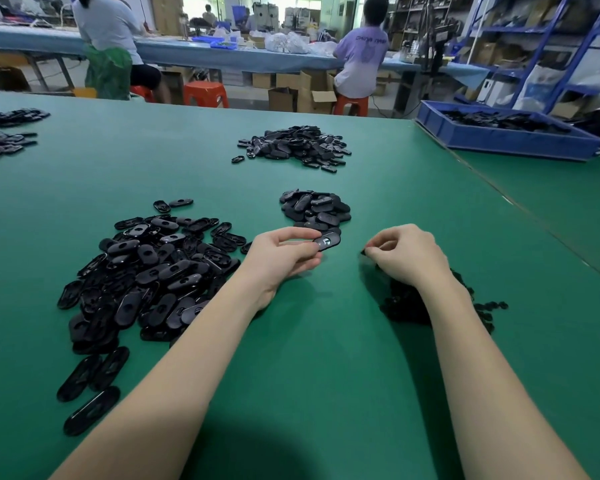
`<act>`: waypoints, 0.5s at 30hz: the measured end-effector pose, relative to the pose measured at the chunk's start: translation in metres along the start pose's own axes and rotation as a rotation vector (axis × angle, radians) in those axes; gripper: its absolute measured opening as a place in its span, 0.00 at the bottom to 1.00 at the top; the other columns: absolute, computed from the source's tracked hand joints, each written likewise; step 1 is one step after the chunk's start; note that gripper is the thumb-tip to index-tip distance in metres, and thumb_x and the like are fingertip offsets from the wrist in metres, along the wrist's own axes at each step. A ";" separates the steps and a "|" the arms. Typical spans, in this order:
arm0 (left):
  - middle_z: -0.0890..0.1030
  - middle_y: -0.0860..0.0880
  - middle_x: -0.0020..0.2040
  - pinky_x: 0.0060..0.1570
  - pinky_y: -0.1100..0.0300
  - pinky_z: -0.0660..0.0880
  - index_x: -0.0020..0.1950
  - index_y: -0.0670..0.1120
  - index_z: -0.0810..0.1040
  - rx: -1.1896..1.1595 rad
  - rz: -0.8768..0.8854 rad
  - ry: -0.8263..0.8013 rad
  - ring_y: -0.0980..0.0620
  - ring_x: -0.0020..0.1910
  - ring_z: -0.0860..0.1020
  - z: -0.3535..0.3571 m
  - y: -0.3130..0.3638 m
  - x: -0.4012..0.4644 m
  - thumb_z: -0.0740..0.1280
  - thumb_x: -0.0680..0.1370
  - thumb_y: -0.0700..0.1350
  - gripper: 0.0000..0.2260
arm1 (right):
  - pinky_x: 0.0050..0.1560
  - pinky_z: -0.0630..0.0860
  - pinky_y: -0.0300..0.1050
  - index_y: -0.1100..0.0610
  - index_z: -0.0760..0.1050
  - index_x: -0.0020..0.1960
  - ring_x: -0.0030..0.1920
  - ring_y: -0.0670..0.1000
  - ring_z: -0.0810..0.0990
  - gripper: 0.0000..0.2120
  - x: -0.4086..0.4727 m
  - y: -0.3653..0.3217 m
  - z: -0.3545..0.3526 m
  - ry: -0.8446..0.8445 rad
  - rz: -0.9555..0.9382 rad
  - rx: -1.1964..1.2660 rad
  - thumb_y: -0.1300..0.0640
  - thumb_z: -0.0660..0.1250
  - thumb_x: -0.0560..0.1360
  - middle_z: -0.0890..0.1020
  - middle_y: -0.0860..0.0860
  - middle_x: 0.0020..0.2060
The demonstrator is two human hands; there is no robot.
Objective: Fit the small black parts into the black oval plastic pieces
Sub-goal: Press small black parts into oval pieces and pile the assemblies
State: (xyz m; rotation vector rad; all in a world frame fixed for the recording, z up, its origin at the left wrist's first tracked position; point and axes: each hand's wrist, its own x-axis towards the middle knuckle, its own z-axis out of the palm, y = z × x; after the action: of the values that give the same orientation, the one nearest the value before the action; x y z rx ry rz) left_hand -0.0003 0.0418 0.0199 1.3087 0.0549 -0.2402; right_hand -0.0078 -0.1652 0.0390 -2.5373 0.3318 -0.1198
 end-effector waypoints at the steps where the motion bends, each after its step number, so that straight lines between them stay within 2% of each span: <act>1: 0.85 0.44 0.42 0.43 0.64 0.82 0.48 0.41 0.84 -0.002 0.001 0.001 0.51 0.39 0.85 0.000 0.000 0.000 0.70 0.76 0.30 0.08 | 0.42 0.78 0.38 0.45 0.84 0.44 0.41 0.48 0.80 0.04 0.000 -0.001 0.000 -0.025 -0.025 0.171 0.51 0.71 0.75 0.87 0.43 0.42; 3: 0.85 0.43 0.44 0.43 0.64 0.82 0.49 0.41 0.83 0.000 0.000 0.004 0.51 0.39 0.84 0.000 -0.001 0.001 0.71 0.75 0.30 0.08 | 0.29 0.71 0.33 0.49 0.86 0.45 0.30 0.46 0.71 0.03 -0.004 -0.009 0.000 -0.103 -0.057 0.476 0.54 0.73 0.75 0.87 0.45 0.38; 5: 0.85 0.41 0.46 0.44 0.63 0.82 0.49 0.41 0.83 0.007 0.001 0.005 0.50 0.39 0.84 -0.001 -0.001 0.001 0.71 0.75 0.30 0.08 | 0.26 0.65 0.33 0.52 0.87 0.45 0.27 0.46 0.66 0.03 -0.007 -0.014 0.000 -0.166 -0.078 0.617 0.57 0.75 0.73 0.87 0.45 0.37; 8: 0.84 0.41 0.49 0.49 0.61 0.82 0.50 0.42 0.84 0.015 0.003 -0.004 0.49 0.40 0.84 -0.001 -0.002 0.002 0.72 0.74 0.30 0.09 | 0.27 0.63 0.34 0.52 0.87 0.45 0.26 0.46 0.67 0.03 -0.007 -0.018 0.003 -0.206 -0.094 0.645 0.58 0.78 0.72 0.83 0.45 0.33; 11: 0.85 0.43 0.47 0.50 0.61 0.82 0.50 0.43 0.84 0.016 0.005 -0.014 0.48 0.40 0.84 0.000 -0.001 0.002 0.71 0.74 0.30 0.10 | 0.26 0.63 0.33 0.52 0.88 0.46 0.26 0.45 0.68 0.03 -0.007 -0.019 0.006 -0.217 -0.098 0.646 0.57 0.78 0.71 0.81 0.45 0.32; 15: 0.84 0.42 0.48 0.52 0.61 0.81 0.51 0.42 0.84 0.007 -0.007 -0.028 0.49 0.41 0.83 0.000 -0.001 0.002 0.72 0.75 0.31 0.09 | 0.25 0.63 0.32 0.54 0.86 0.46 0.24 0.45 0.66 0.04 -0.005 -0.019 0.008 -0.206 -0.092 0.677 0.59 0.78 0.71 0.82 0.46 0.33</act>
State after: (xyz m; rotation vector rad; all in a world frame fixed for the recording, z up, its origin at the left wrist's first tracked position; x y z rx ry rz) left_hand 0.0014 0.0414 0.0190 1.3121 0.0345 -0.2646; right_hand -0.0073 -0.1440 0.0427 -1.8713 0.0697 -0.0006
